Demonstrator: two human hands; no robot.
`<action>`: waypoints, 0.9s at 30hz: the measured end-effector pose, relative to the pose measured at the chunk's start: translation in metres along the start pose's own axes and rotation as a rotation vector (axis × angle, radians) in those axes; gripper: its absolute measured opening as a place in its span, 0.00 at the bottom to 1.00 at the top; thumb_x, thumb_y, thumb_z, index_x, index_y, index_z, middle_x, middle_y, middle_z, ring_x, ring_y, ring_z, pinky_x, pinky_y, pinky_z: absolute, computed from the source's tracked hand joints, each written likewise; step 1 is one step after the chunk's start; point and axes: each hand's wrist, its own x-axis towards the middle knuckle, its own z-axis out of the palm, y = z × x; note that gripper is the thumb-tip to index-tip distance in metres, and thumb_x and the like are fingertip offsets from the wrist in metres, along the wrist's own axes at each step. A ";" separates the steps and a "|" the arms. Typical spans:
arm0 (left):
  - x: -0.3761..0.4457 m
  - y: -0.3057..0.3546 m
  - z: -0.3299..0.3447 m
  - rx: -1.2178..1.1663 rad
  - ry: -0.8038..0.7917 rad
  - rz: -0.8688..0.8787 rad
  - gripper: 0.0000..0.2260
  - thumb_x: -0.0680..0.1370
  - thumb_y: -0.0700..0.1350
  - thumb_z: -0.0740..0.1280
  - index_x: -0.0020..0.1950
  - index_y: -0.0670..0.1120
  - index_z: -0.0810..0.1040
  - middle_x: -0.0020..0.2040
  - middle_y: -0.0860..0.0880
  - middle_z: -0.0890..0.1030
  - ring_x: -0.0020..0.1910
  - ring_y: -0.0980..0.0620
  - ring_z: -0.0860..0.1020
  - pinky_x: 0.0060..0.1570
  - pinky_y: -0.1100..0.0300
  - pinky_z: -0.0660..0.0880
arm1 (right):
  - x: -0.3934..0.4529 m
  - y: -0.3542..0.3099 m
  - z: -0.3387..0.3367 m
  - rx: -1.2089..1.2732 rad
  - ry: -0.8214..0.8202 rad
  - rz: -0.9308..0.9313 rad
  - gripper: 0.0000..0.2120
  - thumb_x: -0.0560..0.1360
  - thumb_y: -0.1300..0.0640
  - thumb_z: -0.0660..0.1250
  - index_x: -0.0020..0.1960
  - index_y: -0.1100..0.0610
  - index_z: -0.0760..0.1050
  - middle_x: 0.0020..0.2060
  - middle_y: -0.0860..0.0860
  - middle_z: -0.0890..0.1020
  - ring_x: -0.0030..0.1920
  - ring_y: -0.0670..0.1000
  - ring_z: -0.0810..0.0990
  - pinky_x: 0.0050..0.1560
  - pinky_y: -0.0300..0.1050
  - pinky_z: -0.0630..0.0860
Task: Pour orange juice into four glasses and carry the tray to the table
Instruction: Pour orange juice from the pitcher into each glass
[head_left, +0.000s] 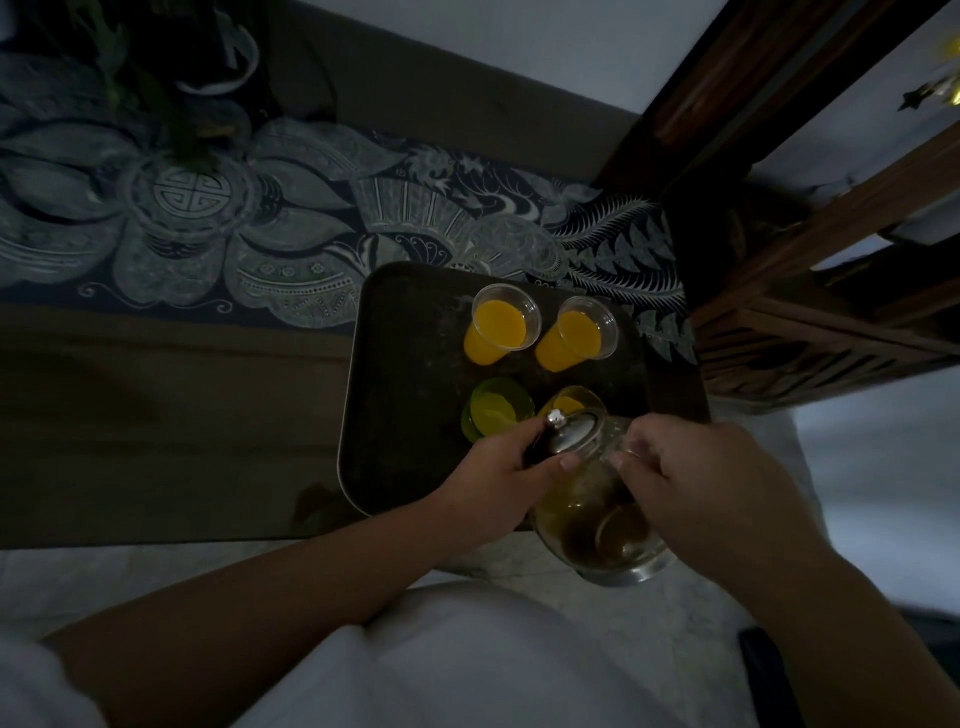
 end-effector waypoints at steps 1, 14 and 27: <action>0.000 0.000 0.000 0.001 0.000 -0.002 0.12 0.79 0.50 0.67 0.61 0.60 0.76 0.54 0.54 0.84 0.54 0.56 0.81 0.55 0.52 0.80 | 0.001 0.000 0.000 0.002 -0.002 0.002 0.11 0.75 0.46 0.60 0.37 0.50 0.72 0.27 0.47 0.75 0.29 0.45 0.75 0.31 0.46 0.75; 0.004 0.006 -0.001 -0.043 -0.018 0.021 0.11 0.77 0.55 0.67 0.60 0.63 0.76 0.55 0.54 0.83 0.56 0.55 0.81 0.56 0.51 0.79 | 0.009 0.000 -0.002 -0.015 -0.012 -0.004 0.11 0.77 0.48 0.61 0.36 0.49 0.70 0.28 0.47 0.76 0.30 0.45 0.75 0.29 0.41 0.68; 0.008 0.007 0.001 -0.154 -0.007 0.014 0.12 0.74 0.58 0.68 0.56 0.66 0.79 0.54 0.55 0.84 0.56 0.55 0.81 0.52 0.56 0.79 | 0.014 0.000 -0.006 -0.016 -0.022 -0.035 0.12 0.76 0.48 0.61 0.35 0.49 0.69 0.27 0.48 0.75 0.29 0.46 0.75 0.30 0.43 0.69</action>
